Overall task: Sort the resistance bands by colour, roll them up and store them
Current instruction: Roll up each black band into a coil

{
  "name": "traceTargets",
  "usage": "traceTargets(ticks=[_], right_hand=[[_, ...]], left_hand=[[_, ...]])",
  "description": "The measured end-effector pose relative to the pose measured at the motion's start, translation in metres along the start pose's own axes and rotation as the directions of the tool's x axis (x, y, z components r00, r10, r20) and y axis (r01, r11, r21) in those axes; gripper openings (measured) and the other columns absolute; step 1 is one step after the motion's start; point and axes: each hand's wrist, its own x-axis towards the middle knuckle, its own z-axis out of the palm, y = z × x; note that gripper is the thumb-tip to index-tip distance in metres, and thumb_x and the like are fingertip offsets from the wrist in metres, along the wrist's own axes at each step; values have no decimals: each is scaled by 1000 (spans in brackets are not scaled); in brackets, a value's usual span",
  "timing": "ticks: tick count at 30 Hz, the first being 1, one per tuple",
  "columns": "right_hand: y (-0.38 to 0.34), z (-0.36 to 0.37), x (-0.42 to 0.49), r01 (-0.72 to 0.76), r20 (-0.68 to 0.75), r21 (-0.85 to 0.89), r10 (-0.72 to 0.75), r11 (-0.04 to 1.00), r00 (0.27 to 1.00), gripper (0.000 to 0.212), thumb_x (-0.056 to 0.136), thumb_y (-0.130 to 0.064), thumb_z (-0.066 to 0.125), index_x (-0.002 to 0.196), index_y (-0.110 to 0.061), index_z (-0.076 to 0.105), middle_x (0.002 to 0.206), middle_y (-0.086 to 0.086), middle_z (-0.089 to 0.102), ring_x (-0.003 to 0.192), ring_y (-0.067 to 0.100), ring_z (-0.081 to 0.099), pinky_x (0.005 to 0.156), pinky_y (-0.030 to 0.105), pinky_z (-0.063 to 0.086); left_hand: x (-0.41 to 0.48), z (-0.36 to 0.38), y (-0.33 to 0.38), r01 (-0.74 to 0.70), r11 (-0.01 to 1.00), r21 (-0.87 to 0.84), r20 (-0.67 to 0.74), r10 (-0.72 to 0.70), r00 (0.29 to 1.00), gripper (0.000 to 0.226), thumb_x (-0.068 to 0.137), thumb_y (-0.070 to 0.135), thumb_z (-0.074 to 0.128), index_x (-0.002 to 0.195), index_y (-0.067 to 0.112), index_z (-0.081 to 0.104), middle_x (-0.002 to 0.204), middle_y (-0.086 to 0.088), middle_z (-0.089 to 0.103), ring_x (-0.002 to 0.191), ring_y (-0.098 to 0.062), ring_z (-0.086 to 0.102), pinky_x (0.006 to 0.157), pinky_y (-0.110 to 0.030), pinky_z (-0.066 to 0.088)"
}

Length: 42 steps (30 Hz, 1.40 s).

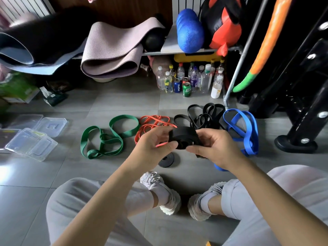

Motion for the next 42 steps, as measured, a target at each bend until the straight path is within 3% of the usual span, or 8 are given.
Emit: traceTargets(ticks=[3,7,11,15,19,24,33,42], right_hand=[[1,-1,2,6,69,-93,1,996,998,38,71,0,77,85,-33,67,73,-16,71,71,3,66,72,27,54],[2,3,5,65,92,-114,-55,991,994,31,67,-18,79,84,-42,69,82,-8,72,80,15,68,79,40,55],[24,-8,15,90,126,-357,-47,930,991,26,70,-24,79,78,-41,61,80,-25,62,77,-1,59,72,18,45],[81,-23,18,-190,28,-716,301,671,953,23,79,-37,68,100,-29,63,89,-11,64,85,13,57,72,28,42],[106,-40,23,-331,-107,-688,360,645,927,16,84,-40,62,84,-33,47,75,-2,60,78,22,59,67,31,43],[57,-68,60,-289,-266,-597,155,748,951,15,93,-38,50,95,-23,45,73,0,57,74,27,59,67,33,44],[-75,-96,86,88,-456,-442,-308,893,835,21,94,-29,51,109,-14,49,80,2,61,78,30,67,72,48,56],[-105,-81,75,170,-457,-497,-423,851,782,23,96,-31,46,106,-10,51,77,-15,48,70,1,48,68,9,38]], left_hand=[[5,-5,19,-152,839,522,114,108,988,48,76,22,75,121,24,57,109,15,62,102,-2,56,86,-20,48],[14,0,40,-243,660,711,198,144,970,32,79,30,71,110,25,67,94,8,69,87,-11,60,76,-27,47],[12,-4,38,-142,854,500,53,133,990,26,73,17,76,95,30,71,73,20,64,74,4,58,70,-14,46],[7,-19,40,-105,992,71,-121,113,986,35,68,9,78,80,40,71,82,4,73,77,-13,68,76,-27,54],[4,-30,34,-61,995,-78,-228,42,973,38,73,-7,67,77,30,73,75,2,72,69,-17,66,70,-38,57],[16,-41,24,3,999,35,-306,8,952,39,77,-4,70,74,35,69,73,10,72,72,-12,67,63,-20,51],[39,-33,29,-4,999,37,-285,15,958,24,67,23,75,86,35,69,90,-12,72,89,-42,65,85,-57,51],[42,-37,22,5,999,37,-265,5,964,32,78,-3,68,85,28,67,88,-17,72,79,-28,63,83,-54,50]])
